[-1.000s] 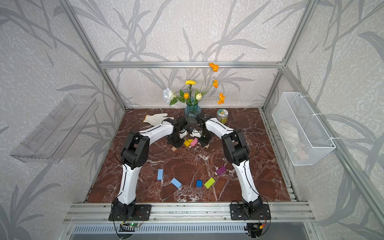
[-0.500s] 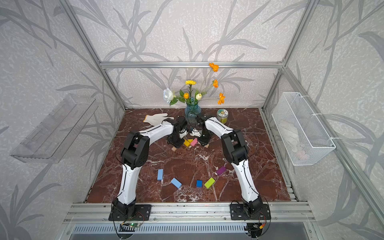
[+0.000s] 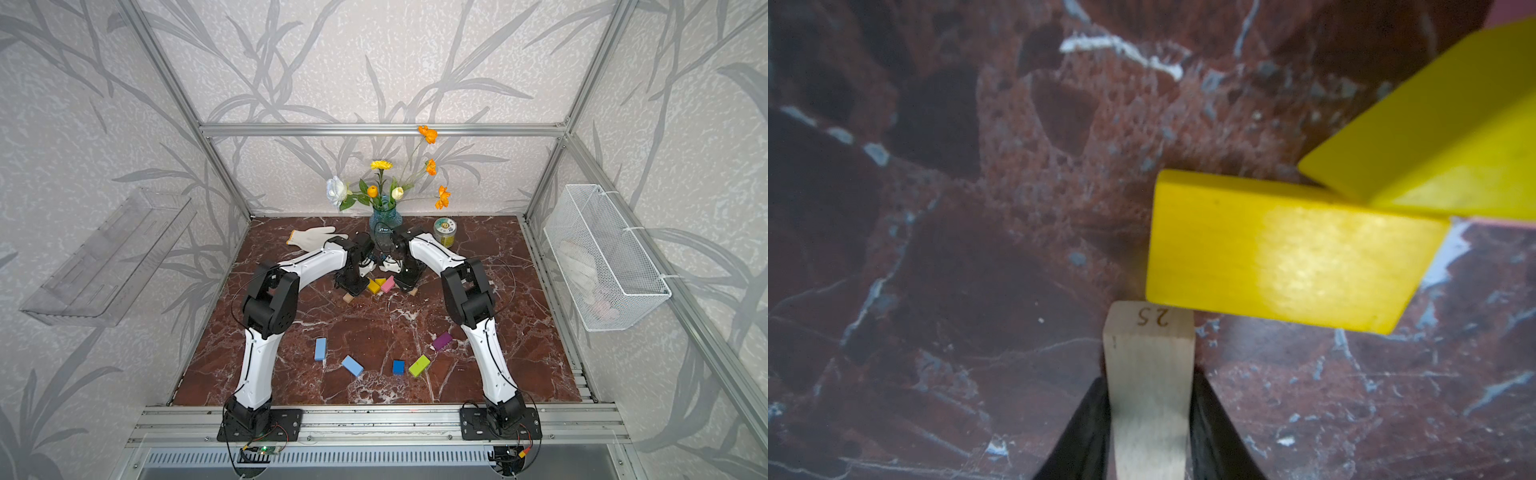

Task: Assemble a heart with building blocks
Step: Assemble the building block at the center of the board.

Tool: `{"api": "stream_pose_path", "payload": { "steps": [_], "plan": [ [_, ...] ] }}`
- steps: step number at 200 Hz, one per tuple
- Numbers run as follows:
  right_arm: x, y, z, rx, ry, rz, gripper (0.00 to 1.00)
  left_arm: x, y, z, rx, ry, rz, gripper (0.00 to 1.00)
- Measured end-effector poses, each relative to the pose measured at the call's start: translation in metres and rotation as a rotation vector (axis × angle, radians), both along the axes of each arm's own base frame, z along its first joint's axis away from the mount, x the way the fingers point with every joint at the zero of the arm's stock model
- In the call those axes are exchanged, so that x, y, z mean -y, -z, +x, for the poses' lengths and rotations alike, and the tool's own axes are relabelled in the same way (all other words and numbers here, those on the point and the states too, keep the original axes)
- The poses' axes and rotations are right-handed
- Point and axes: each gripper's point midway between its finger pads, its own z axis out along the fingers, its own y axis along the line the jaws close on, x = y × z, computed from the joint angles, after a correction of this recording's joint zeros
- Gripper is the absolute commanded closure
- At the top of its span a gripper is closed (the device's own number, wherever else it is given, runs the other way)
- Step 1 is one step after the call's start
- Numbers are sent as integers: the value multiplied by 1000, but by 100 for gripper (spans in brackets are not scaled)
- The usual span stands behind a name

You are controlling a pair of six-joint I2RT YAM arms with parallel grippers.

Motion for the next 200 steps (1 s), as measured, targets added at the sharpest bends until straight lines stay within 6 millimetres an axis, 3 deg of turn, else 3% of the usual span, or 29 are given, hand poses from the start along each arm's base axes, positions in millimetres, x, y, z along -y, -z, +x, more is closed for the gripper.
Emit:
{"api": "stream_pose_path", "payload": {
  "steps": [200],
  "plan": [
    [1,-1,1,7,41,20,48,3,-1,0,14,10,15,70]
  ]
}}
